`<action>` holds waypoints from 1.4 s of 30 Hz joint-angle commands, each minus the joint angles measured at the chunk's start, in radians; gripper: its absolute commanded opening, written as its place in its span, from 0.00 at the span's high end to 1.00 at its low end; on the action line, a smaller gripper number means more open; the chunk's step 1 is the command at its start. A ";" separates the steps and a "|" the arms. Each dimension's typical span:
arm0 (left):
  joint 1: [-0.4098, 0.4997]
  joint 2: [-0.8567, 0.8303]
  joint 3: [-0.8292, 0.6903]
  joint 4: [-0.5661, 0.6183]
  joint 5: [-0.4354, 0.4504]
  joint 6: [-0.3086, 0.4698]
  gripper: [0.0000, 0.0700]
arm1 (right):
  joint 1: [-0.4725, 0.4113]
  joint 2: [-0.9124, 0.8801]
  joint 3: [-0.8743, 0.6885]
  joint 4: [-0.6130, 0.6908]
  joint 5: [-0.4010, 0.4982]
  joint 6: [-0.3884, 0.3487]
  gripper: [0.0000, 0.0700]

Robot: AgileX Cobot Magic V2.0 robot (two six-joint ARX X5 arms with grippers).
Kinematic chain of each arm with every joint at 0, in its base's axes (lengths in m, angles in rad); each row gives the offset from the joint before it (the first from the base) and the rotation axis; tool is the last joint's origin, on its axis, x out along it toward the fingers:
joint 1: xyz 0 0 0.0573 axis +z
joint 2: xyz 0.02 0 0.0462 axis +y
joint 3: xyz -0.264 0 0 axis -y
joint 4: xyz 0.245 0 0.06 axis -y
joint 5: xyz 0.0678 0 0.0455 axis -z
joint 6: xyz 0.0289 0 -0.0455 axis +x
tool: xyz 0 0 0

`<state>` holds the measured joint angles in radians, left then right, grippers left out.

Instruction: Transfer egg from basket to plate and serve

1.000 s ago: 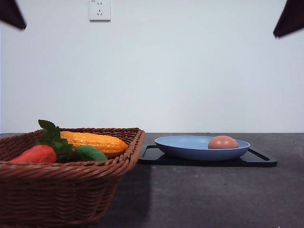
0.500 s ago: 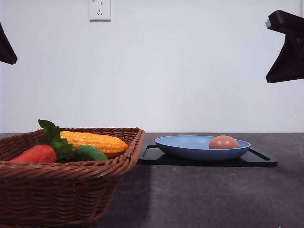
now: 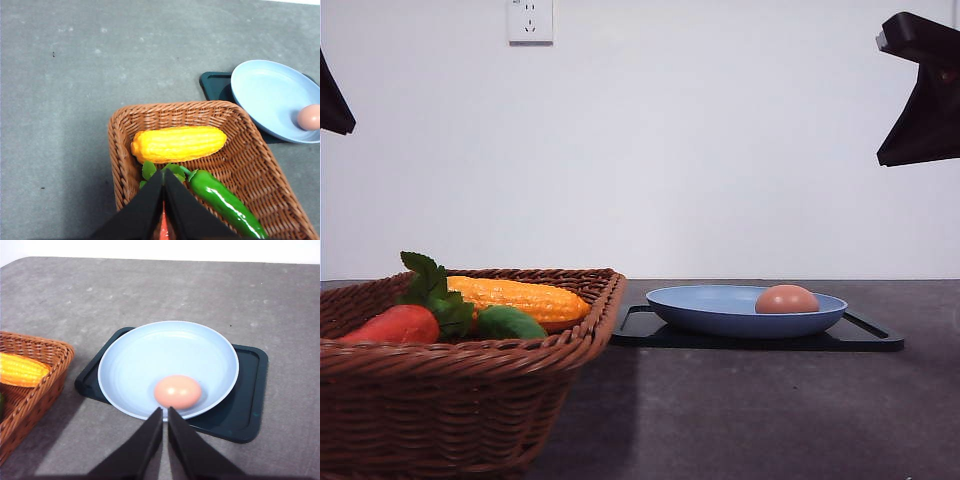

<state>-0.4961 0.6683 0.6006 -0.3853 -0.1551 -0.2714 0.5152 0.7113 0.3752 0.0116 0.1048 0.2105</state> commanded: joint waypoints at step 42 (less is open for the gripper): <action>0.401 -0.666 -0.598 0.202 0.112 0.196 1.00 | 0.006 0.006 0.008 0.011 0.001 0.010 1.00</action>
<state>-0.0956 0.0048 0.0307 -0.1791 -0.0565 -0.0703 0.5152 0.7113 0.3752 0.0116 0.1051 0.2108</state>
